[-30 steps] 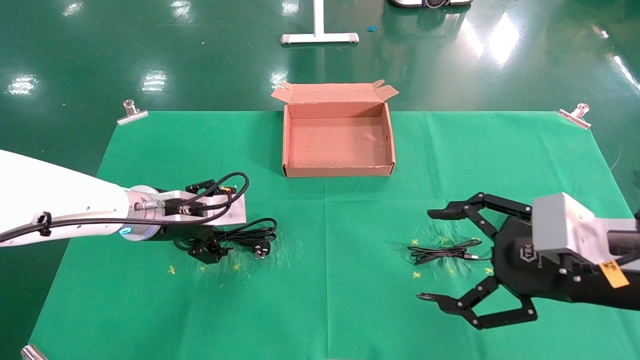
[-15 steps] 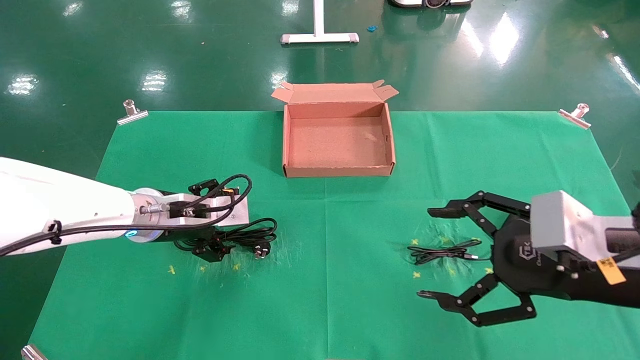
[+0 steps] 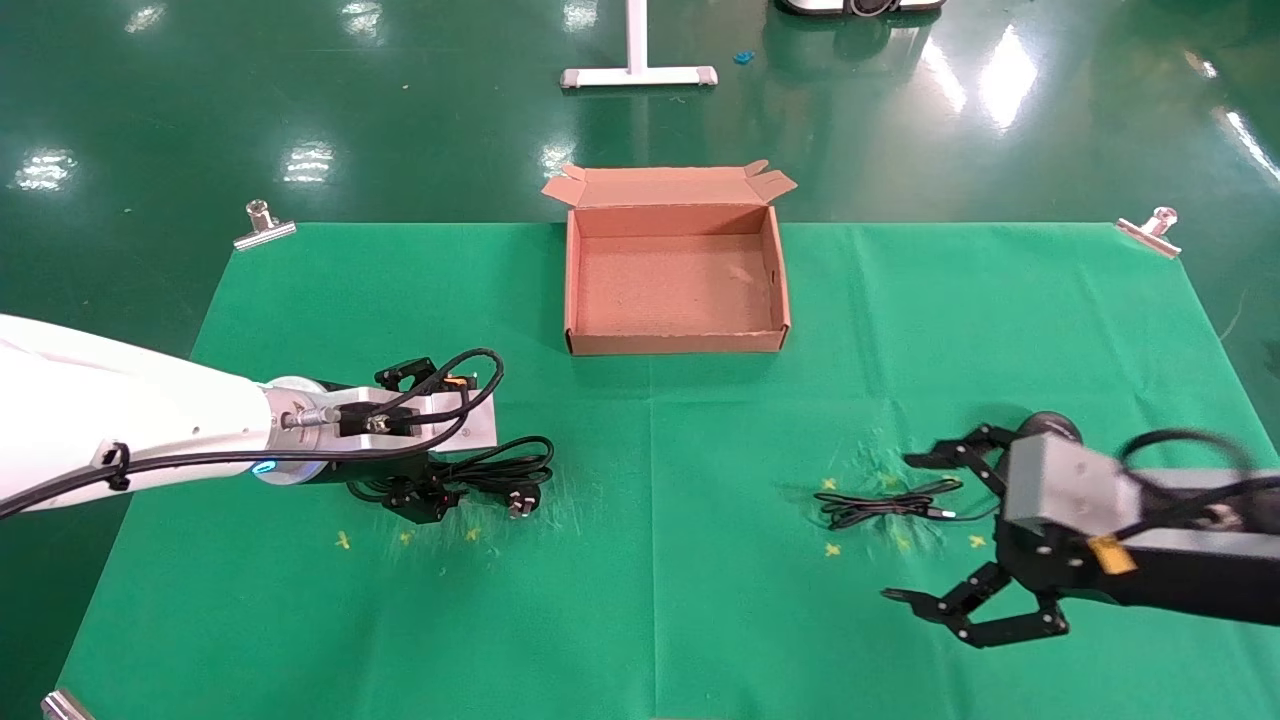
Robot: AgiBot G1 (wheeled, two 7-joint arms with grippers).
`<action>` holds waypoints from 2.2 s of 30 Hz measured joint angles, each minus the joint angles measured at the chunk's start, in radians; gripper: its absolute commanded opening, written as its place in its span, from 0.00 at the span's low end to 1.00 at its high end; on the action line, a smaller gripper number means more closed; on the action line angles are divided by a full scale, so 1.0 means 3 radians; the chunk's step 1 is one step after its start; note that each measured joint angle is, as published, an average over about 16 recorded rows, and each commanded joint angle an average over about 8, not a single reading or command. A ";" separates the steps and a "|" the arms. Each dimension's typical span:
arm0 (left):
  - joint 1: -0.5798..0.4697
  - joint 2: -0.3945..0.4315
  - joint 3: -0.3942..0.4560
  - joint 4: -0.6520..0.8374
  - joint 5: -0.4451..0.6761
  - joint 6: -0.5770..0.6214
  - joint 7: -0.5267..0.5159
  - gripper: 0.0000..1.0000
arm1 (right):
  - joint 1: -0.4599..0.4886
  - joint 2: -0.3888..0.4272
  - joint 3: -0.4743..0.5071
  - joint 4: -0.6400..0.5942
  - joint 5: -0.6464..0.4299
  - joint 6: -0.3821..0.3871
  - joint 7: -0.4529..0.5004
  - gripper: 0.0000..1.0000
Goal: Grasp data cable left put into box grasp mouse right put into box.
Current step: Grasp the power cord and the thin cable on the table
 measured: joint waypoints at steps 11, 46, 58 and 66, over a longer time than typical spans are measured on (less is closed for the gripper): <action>0.0000 0.0000 0.0000 0.0000 0.0000 0.0000 0.0000 1.00 | 0.0223 -0.0461 -0.0332 -0.0376 -0.0823 0.0255 0.0137 1.00; 0.0001 0.0000 0.0000 0.0001 -0.0002 0.0000 0.0000 0.00 | 0.0492 -0.0855 -0.0470 -0.0962 -0.1089 0.0334 0.0003 0.00; 0.0001 0.0000 0.0000 0.0001 -0.0006 0.0000 0.0000 0.00 | 0.0485 -0.0848 -0.0466 -0.0948 -0.1082 0.0331 0.0006 0.00; -0.0010 0.0001 -0.0009 0.0027 -0.0037 0.0003 0.0017 0.00 | 0.0486 -0.0844 -0.0463 -0.0946 -0.1079 0.0329 0.0009 0.00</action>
